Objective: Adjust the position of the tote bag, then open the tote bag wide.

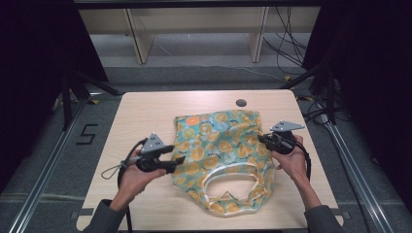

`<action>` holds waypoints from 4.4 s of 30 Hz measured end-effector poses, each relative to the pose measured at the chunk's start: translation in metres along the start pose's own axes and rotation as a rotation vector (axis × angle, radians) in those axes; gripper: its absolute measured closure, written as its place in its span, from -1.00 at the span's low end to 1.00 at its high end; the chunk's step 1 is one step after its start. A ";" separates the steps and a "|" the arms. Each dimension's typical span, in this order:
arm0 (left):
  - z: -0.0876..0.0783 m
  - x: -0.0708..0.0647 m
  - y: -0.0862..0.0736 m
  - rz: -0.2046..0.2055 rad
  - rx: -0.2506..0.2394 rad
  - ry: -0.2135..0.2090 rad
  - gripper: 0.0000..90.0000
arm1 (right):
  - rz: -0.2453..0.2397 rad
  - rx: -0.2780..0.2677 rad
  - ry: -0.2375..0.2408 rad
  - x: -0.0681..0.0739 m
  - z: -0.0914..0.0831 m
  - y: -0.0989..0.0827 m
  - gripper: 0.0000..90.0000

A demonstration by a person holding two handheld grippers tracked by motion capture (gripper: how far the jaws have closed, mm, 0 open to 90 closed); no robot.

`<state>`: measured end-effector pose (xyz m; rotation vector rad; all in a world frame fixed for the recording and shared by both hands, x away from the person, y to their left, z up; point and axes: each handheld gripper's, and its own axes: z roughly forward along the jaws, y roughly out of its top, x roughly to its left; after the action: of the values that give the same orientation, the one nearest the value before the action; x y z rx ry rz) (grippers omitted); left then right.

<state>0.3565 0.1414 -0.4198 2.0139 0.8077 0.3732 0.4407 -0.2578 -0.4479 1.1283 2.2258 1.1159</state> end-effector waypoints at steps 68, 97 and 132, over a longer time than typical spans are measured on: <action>0.069 0.096 0.083 -0.232 -0.123 0.019 0.99 | -0.264 0.066 0.312 0.112 -0.039 0.005 -0.47; 0.080 0.117 0.048 -0.288 -0.011 0.033 0.20 | -0.002 0.099 -0.057 -0.018 0.068 0.049 1.00; 0.087 0.103 0.083 -0.079 0.079 0.139 0.96 | -0.072 -0.060 0.143 0.022 -0.016 0.088 0.13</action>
<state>0.5132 0.1239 -0.4033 2.0388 0.9984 0.4455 0.4598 -0.2164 -0.3681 0.9642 2.3032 1.2604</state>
